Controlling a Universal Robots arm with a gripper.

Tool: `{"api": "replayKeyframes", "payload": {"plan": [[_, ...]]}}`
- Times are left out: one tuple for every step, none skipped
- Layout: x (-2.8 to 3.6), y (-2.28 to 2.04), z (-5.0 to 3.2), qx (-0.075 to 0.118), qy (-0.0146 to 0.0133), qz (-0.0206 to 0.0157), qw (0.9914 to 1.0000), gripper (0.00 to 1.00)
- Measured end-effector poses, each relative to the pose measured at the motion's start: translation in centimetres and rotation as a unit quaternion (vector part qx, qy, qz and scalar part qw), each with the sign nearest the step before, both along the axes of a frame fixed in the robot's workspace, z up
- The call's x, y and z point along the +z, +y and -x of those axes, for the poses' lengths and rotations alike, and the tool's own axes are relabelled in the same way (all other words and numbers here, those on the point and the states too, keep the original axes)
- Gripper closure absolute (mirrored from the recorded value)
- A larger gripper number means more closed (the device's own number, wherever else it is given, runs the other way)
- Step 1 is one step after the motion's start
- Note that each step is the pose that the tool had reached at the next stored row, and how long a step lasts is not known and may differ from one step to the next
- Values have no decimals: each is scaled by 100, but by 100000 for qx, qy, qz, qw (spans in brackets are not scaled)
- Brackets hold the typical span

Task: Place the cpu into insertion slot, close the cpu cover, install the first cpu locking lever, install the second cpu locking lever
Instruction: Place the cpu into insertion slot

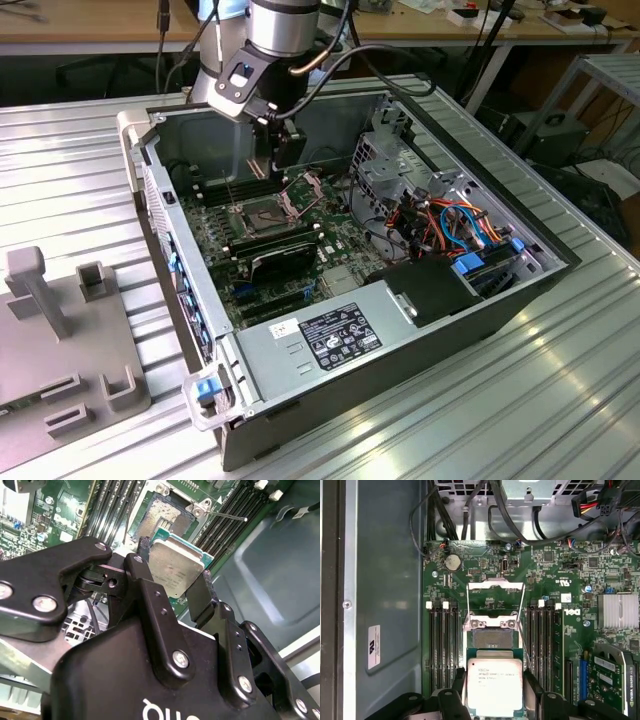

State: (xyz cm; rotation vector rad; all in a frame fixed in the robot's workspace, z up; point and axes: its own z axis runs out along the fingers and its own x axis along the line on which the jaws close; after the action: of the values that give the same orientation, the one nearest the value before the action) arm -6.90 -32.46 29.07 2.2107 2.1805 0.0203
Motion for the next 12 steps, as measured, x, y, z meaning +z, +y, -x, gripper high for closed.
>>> {"api": "replayKeyframes", "payload": {"plan": [[-15,9,-2,-110,-6,-3,100000,46],[-26,14,-2,-195,-7,-5,100000,46],[-41,21,-3,-315,0,1,100000,46],[-54,26,-3,-401,4,6,99999,46],[-64,29,-4,-456,6,9,99999,46],[-87,35,-4,-563,0,1,99998,46],[-97,37,-4,-598,-2,-2,99998,46],[-108,39,-4,-639,0,4,99998,46],[-127,42,-4,-701,-2,0,99998,46],[-150,44,-4,-732,1,3,99997,46],[-167,44,-4,-736,-1,1,99997,46],[-180,44,-4,-741,0,-9,99997,46]]}}
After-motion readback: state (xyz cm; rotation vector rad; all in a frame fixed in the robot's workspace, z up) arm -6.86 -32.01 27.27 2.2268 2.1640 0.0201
